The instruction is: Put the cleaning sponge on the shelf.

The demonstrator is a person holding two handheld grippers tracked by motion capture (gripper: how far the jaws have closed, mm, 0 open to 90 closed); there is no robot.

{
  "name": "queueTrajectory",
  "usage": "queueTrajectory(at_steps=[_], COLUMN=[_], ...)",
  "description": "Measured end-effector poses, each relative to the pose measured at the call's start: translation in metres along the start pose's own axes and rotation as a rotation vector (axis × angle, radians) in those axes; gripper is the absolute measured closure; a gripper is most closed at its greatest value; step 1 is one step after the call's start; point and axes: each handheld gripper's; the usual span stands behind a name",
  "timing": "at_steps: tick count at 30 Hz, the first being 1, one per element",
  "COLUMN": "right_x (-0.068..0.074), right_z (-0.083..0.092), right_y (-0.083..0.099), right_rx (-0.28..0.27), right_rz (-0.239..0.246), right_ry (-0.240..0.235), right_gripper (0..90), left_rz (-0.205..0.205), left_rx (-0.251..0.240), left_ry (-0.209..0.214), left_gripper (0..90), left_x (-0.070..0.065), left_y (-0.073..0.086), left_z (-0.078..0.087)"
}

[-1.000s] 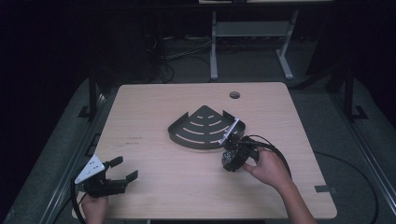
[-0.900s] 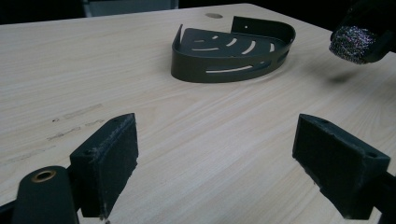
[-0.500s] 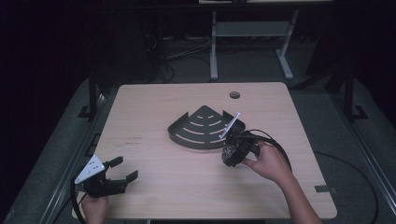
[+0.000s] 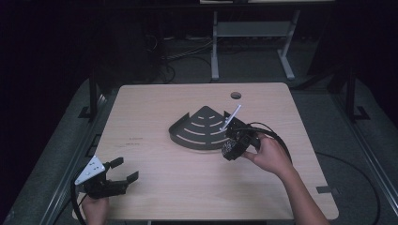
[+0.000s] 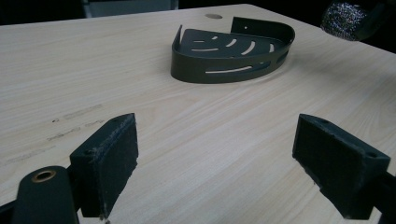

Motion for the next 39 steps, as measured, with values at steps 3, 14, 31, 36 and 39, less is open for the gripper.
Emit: queueTrajectory(at_steps=[3,14,31,36,39], right_x=[-0.004,-0.01,-0.019,-0.024,-0.024], right_z=[0.0,0.002,0.004,0.004,0.002], right_y=[-0.001,-0.011,-0.038,-0.05,-0.054], right_rx=[-0.001,-0.007,0.013,0.015,0.015], right_rz=[-0.01,-0.018,-0.028,-0.03,-0.032], right_ry=[-0.001,-0.004,0.003,0.002,0.002], right_gripper=[30.1,30.1,30.0,30.0,30.0], left_rz=[0.0,-0.001,0.002,0.004,0.005], left_rx=[0.001,0.001,-0.002,-0.003,-0.004], left_ry=[0.0,0.0,-0.001,0.0,0.002], left_gripper=[13.7,13.7,13.7,13.7,13.7], left_x=[0.0,0.0,0.001,0.001,0.001], left_y=[0.0,0.0,0.0,0.001,0.001], left_z=[0.0,0.0,0.001,0.001,0.001])
Point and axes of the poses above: each handheld gripper's, and its own axes: z roughly backward along the jaws, y roughly out of its underside, x roughly to its left, and after that the axes turned 9 degrees about -z, right-handed
